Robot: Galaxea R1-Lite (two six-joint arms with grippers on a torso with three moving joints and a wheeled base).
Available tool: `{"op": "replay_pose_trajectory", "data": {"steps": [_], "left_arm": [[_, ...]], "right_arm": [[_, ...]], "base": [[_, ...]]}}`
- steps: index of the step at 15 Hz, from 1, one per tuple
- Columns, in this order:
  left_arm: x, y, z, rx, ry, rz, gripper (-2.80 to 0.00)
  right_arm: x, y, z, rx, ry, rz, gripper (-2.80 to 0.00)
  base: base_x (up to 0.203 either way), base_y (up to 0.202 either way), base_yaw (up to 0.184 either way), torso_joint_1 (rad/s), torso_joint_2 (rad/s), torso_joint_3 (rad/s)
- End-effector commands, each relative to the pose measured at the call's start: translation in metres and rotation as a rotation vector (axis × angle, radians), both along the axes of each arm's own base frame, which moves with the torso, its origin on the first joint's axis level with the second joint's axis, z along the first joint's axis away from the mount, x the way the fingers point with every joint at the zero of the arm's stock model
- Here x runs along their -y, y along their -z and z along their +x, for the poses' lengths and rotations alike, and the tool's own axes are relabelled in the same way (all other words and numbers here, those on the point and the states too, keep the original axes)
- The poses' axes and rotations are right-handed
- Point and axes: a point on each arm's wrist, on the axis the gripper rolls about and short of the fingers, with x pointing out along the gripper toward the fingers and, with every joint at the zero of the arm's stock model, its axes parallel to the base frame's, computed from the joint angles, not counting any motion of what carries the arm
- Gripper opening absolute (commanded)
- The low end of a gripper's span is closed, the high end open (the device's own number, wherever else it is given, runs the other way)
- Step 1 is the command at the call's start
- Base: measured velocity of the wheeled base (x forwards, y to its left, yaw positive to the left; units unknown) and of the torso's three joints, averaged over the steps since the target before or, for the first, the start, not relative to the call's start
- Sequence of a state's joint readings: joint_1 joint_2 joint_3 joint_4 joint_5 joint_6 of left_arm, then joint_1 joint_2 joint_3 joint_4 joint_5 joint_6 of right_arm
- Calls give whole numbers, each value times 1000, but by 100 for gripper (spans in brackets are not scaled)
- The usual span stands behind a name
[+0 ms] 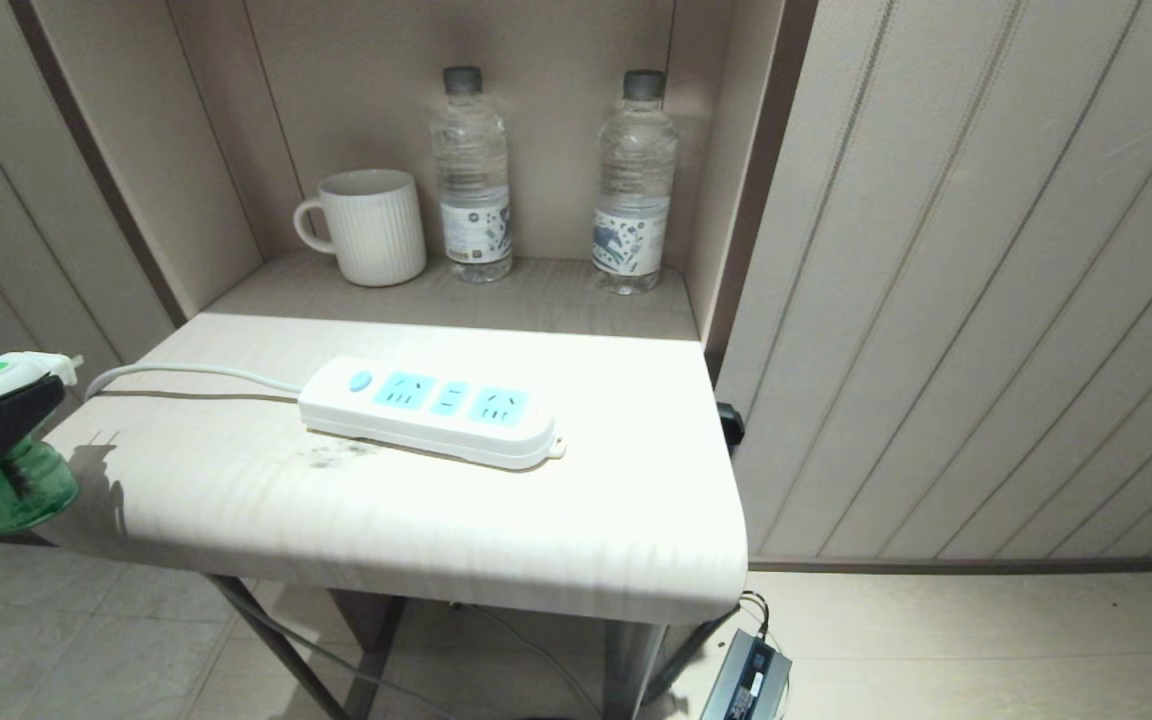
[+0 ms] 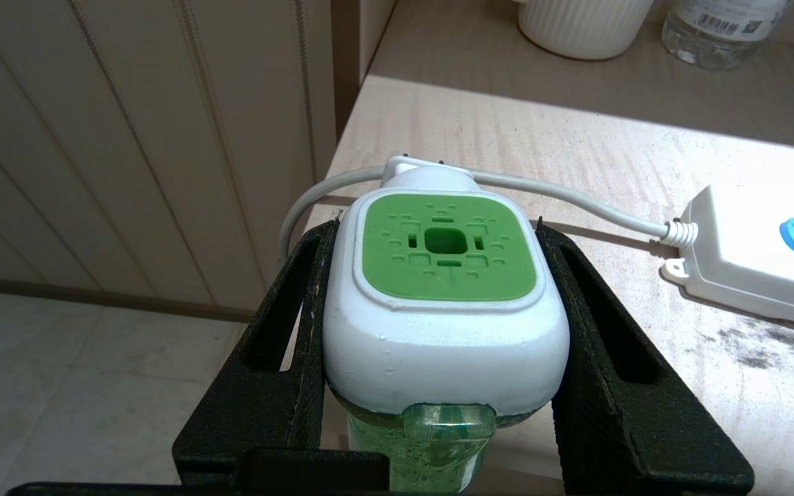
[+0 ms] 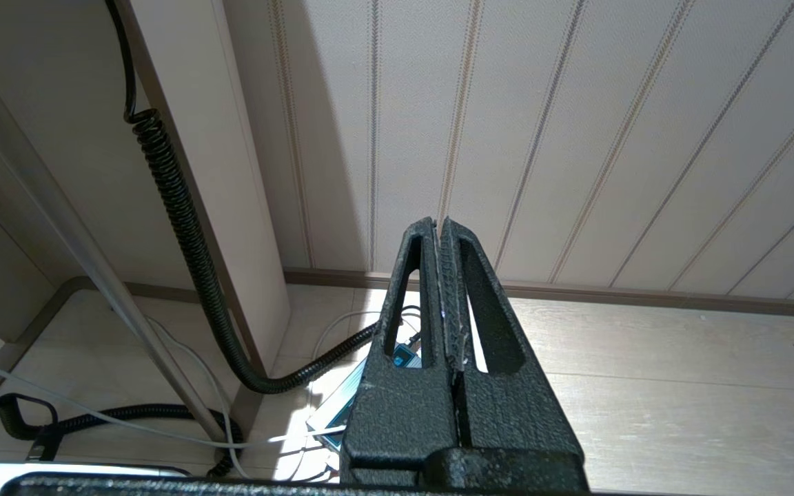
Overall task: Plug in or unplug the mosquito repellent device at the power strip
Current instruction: Place the mosquito repellent liquid on the table
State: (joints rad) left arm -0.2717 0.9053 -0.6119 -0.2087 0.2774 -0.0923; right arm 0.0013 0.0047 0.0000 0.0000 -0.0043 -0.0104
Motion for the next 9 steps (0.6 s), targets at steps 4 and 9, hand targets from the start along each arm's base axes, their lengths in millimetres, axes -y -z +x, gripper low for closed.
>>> {"op": "replay_pose_trajectory", "data": {"steps": [4, 9], "left_arm": [[0, 0, 0, 2, -2, -2, -280], [0, 0, 0, 2, -2, -2, -280]], "right_arm": [[0, 0, 0, -1, 0, 0, -280], [0, 0, 0, -1, 0, 0, -280]], "base": [[0, 0, 0, 0, 0, 0], [0, 0, 0, 0, 0, 0]]}}
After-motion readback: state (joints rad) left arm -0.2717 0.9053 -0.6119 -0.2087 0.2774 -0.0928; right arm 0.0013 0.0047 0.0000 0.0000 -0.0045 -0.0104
